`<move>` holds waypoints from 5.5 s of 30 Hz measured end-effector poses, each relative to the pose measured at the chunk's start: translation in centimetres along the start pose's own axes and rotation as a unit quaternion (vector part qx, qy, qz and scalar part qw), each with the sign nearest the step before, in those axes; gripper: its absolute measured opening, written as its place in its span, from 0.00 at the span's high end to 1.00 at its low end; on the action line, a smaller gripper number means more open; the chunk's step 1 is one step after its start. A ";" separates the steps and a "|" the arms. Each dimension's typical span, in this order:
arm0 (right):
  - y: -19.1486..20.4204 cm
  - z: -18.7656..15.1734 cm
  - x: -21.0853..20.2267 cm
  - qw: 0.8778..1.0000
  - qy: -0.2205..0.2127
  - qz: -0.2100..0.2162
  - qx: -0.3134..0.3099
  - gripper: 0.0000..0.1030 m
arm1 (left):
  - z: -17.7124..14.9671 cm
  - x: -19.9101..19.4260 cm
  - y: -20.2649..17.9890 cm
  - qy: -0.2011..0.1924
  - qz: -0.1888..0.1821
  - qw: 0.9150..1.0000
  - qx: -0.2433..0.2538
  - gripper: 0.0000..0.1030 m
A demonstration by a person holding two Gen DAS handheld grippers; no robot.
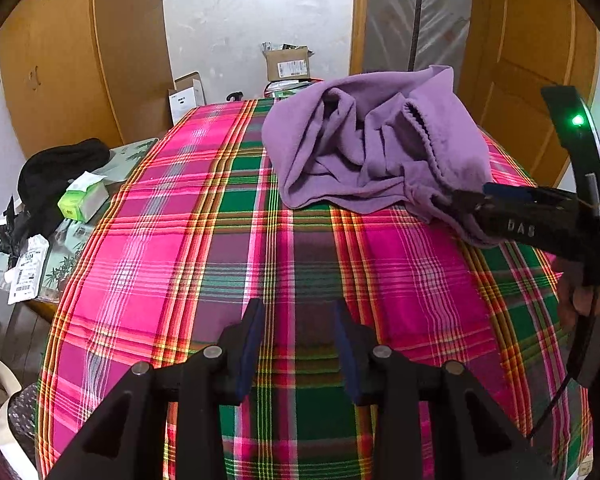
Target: Fold clothes
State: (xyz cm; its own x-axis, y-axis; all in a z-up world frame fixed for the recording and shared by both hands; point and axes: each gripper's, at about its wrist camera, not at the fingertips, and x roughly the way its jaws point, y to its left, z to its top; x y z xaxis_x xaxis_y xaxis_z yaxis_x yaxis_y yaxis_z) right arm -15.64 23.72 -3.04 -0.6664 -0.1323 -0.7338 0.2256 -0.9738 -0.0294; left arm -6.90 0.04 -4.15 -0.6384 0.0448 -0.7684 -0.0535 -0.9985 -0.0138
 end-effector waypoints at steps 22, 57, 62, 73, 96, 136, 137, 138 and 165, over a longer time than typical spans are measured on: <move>2.1 -1.3 -5.1 0.999 -0.032 -0.013 -0.015 0.92 | -1.5 -2.6 -0.3 -0.008 -0.024 1.000 -0.004 0.66; -0.8 -1.5 -5.1 0.996 -0.008 0.084 0.015 0.92 | -2.5 -2.1 0.2 0.010 -0.023 1.000 -0.015 0.66; 3.5 -1.4 -10.2 0.985 -0.045 0.165 -0.005 0.92 | -2.4 -2.8 0.7 0.003 -0.023 0.999 -0.026 0.66; 14.8 -2.4 -18.2 0.945 -0.057 0.310 -0.087 0.91 | -2.8 -5.4 4.1 -0.023 -0.003 0.997 -0.070 0.66; 9.9 -3.2 -17.3 0.969 -0.075 0.220 -0.078 0.62 | -4.4 -5.6 8.6 -0.024 0.023 0.992 -0.122 0.66; 13.8 6.3 4.4 0.954 0.054 0.050 -0.291 0.71 | 0.4 -2.4 8.2 0.015 -0.050 0.993 -0.106 0.66; 13.5 6.6 4.2 0.957 0.049 0.043 -0.281 0.89 | 0.3 -2.0 8.0 0.018 -0.052 0.993 -0.103 0.66; 13.1 6.8 4.0 0.961 0.042 0.038 -0.271 0.90 | 0.3 -1.7 7.8 0.021 -0.054 0.993 -0.101 0.66; -9.3 -13.9 -18.0 0.984 -0.032 -0.106 0.138 0.61 | -2.2 -5.6 8.0 -0.007 -0.086 0.994 -0.073 0.96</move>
State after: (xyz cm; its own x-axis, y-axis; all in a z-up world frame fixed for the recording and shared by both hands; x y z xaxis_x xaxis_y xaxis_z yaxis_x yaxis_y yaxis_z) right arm 4.12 37.73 1.02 -0.7230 0.0769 -0.6865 -0.1193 -0.9928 0.0145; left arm -2.04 -8.29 -1.38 -0.6398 0.2137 -0.7382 -0.0512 -0.9703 -0.2365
